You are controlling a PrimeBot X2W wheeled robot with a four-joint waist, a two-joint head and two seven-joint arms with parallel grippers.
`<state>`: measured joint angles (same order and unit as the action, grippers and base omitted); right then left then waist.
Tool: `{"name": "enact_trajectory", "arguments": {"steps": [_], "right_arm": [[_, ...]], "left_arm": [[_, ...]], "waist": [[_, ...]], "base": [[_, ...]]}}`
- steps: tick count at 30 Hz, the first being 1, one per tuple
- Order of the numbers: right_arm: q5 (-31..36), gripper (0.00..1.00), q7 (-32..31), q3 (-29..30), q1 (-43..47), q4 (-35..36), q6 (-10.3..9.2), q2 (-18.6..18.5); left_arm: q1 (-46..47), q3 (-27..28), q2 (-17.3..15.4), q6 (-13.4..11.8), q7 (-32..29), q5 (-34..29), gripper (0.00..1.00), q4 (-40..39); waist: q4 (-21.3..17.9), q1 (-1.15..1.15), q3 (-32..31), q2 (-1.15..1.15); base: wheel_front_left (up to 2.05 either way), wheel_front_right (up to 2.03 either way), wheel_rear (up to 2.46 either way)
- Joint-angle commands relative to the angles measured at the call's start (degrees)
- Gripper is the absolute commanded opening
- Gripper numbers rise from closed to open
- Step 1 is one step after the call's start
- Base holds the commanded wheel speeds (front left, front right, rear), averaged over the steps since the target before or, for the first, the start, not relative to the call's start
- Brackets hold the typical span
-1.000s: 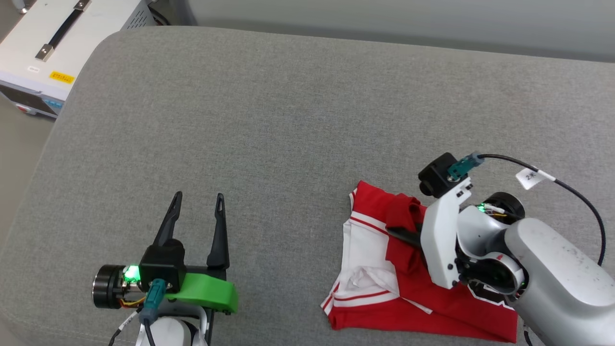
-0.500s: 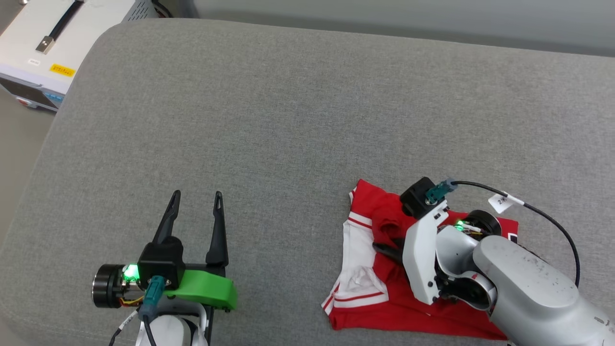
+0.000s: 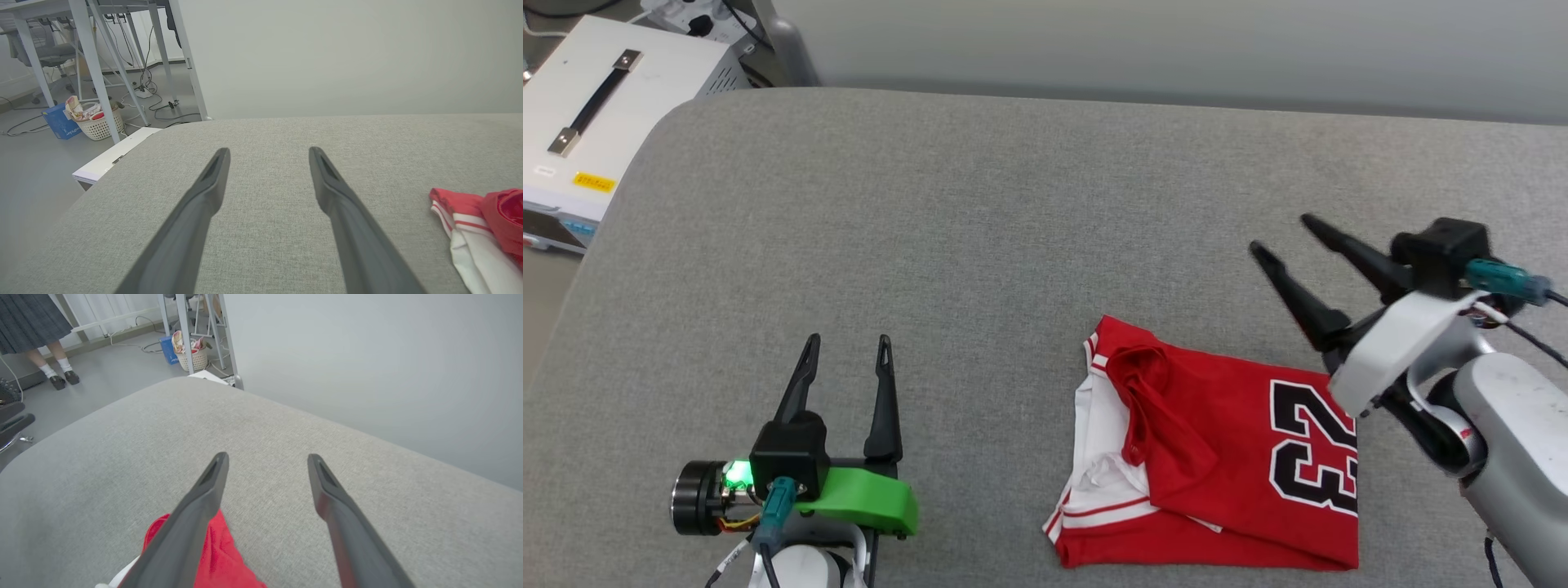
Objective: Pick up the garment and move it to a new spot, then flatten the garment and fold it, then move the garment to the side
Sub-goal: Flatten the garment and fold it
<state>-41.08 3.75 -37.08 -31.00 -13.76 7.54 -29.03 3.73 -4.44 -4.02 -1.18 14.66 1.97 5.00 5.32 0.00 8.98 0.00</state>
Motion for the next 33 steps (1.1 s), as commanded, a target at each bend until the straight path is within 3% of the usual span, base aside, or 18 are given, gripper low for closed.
{"name": "enact_trajectory", "arguments": {"steps": [1, 3, 8, 15, 23, 33], "right_arm": [[2.4, 1.00, 3.3, 2.9, 2.0, -0.5, -0.05, 0.3], [6.4, 1.00, 7.7, 8.2, 4.0, -1.3, -0.05, 1.2], [16.7, 1.00, 11.0, 21.7, 10.1, -0.2, -0.05, 5.2], [27.0, 1.00, 11.2, 37.1, 20.7, 11.4, -0.05, 14.4], [29.2, 1.00, 11.2, 39.1, 29.9, 17.2, -0.05, 19.7], [29.3, 1.00, 11.2, 38.1, 37.5, 17.7, -0.05, 21.9]], "left_arm": [[-1.0, 0.2, -0.2, 0.2, 0.3, -0.4, 1.00, -0.1], [-1.4, 0.4, -0.3, 0.2, 0.3, -0.4, 1.00, -0.3], [-2.5, 0.6, -0.6, 0.2, 0.3, -0.5, 1.00, -0.9], [-3.8, 0.8, -1.0, 0.3, 0.3, -0.7, 1.00, -2.0], [-5.2, 0.0, -1.0, 0.6, 0.3, -0.8, 1.00, -2.6], [-7.2, -0.4, -0.9, 0.9, 0.3, -0.3, 1.00, -3.0]], "waist": [[-1.2, 0.00, -1.3, 0.00], [-1.7, 0.00, -1.8, 0.00], [-2.7, 0.00, -2.9, 0.00], [-3.7, 0.00, -3.6, 0.00], [-3.9, 0.00, -5.0, 0.00], [-3.2, 0.00, -6.9, 0.00]], "base": [[0.00, 0.00, 0.00], [0.00, 0.00, 0.00], [0.00, 0.00, 0.00], [0.00, 0.00, 0.00], [0.00, 0.00, 0.00], [0.00, 0.00, 0.00]]}}
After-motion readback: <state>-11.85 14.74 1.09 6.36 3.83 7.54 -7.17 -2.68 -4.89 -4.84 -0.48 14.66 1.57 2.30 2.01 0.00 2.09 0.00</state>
